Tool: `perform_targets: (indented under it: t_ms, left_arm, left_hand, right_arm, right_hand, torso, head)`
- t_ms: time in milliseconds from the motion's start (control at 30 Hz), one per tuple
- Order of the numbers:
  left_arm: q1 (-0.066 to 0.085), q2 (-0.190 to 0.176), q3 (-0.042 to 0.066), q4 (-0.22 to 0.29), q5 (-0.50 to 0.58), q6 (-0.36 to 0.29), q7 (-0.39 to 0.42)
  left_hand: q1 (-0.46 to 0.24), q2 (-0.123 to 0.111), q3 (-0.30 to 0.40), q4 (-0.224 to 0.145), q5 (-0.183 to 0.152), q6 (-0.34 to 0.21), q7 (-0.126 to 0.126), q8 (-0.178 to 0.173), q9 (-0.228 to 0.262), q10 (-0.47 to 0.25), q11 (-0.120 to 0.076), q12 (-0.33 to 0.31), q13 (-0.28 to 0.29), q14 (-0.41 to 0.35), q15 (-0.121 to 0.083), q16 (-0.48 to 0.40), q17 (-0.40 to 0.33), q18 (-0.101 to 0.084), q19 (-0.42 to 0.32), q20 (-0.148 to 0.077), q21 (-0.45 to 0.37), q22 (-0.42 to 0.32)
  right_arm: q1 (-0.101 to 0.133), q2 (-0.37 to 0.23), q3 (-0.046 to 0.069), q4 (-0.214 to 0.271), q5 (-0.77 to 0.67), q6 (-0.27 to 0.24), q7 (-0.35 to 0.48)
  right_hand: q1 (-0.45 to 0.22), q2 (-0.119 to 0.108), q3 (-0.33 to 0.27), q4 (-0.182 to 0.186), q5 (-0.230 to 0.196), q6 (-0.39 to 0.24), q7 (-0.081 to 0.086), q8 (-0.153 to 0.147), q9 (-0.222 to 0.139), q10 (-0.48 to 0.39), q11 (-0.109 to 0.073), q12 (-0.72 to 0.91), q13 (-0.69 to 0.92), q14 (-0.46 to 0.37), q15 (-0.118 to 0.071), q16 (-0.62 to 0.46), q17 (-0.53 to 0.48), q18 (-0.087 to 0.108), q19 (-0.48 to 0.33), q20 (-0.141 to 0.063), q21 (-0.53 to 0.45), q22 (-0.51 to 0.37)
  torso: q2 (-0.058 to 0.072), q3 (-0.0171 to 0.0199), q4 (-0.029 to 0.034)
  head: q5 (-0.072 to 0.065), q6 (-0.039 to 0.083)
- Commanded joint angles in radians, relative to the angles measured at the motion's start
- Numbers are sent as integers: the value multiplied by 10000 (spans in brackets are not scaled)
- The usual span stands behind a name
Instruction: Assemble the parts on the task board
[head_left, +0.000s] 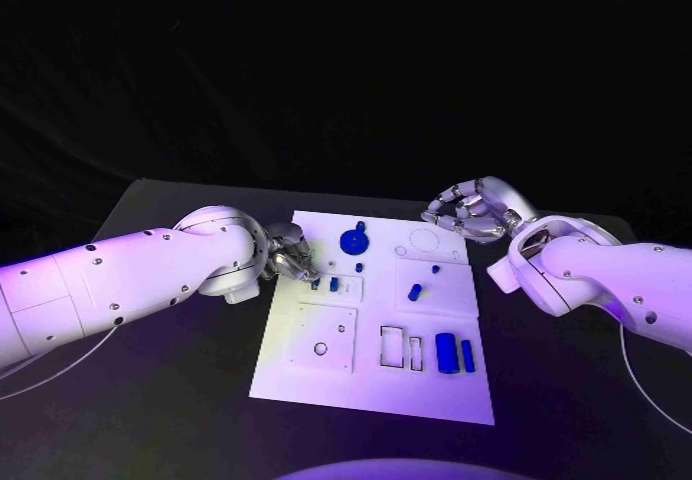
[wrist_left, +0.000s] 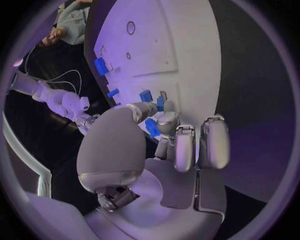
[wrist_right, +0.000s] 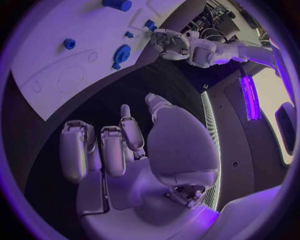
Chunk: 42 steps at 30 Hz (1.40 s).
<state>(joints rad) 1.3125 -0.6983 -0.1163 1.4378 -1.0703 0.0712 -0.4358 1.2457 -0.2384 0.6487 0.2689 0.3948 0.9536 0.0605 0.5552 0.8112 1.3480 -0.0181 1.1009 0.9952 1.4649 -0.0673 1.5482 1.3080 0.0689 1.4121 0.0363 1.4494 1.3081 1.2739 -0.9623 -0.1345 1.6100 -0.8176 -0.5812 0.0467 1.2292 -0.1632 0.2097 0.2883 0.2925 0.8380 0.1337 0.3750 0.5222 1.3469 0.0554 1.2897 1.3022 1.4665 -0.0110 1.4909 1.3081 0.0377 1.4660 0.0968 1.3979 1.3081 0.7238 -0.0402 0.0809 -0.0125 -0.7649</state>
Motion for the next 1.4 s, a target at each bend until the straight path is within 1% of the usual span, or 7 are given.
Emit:
perform_targets:
  t_ms: [33,367,567,900,1200,1300,1400]
  left_arm:
    - [-44,28,-14,10,-366,28,63]
    - [-64,15,-20,47,-410,328,-45]
    - [-66,-13,-20,117,-414,483,-84]
    - [-67,-44,-19,155,-407,511,-126]
    - [-67,-53,-19,167,-396,482,-176]
    - [-67,-49,-18,162,-395,462,-214]
    - [-67,-25,-18,158,-376,471,-239]
  left_hand:
    - [-43,24,2039,-1973,20,81,-32,42,4,80,-29,59,9,967,-85,57,2273,-122,94,8,49,209]
    - [-49,11,2048,-1987,34,91,-36,44,3,87,-33,61,9,969,-88,62,2283,-124,100,6,55,219]
    - [-73,-35,2084,-2040,100,131,-51,49,1,114,-47,70,17,978,-98,77,2314,-133,124,-4,77,259]
    - [-113,-75,2130,-2085,204,180,-65,49,-7,159,-60,105,55,981,-110,84,2326,-140,142,-15,97,294]
    - [-119,-85,2135,-2095,218,187,-67,49,-8,169,-63,117,69,982,-112,86,2329,-141,146,-17,101,301]
    - [-125,-96,2142,-2106,233,196,-70,49,-10,180,-66,128,82,981,-114,85,2327,-145,155,-19,109,315]
    - [-125,-96,2142,-2107,234,197,-71,49,-10,181,-66,129,83,982,-114,86,2329,-145,157,-19,111,319]
  right_arm:
    - [-7,-4,0,15,-14,54,116]
    - [-7,-21,0,25,-14,52,115]
    - [-7,-27,0,28,-14,51,116]
    - [-8,-28,0,25,-15,45,118]
    - [-8,-28,0,26,-15,41,116]
    - [-8,-32,0,28,-16,40,115]
    - [-8,-35,0,29,-16,37,114]
  right_hand:
    - [26,112,-49,-3,54,-64,25,52,5,-71,-6,-61,-8,616,-63,-60,776,74,57,-79,-39,1513]
    - [28,115,-51,-2,57,-63,25,54,6,-63,-6,-51,1,615,-62,-63,773,74,59,-78,-37,1515]
    - [28,115,-51,-2,57,-63,25,54,6,-63,-6,-51,1,615,-62,-63,773,74,59,-78,-37,1515]
    - [29,119,-54,0,61,-60,24,60,8,-62,-6,-51,1,613,-62,-67,767,73,60,-78,-35,1517]
    - [29,119,-54,0,61,-60,24,60,8,-62,-6,-51,1,613,-62,-67,767,73,60,-78,-35,1517]
    - [29,119,-54,0,61,-60,24,60,8,-62,-6,-51,1,613,-62,-67,767,73,60,-78,-35,1517]
    - [29,119,-54,0,61,-60,24,60,8,-62,-6,-51,1,613,-62,-67,767,73,60,-78,-35,1517]
  torso:
    - [-16,8,6]
    - [-14,1,11]
    - [-15,-4,10]
    - [-19,-5,10]
    - [-14,-4,15]
    - [-13,-4,13]
    - [-12,-2,16]
  head:
    - [-2,-36]
    - [-8,-56]
    - [-5,-64]
    - [-13,-87]
    - [-14,-72]
    - [-49,-68]
    - [-45,-60]
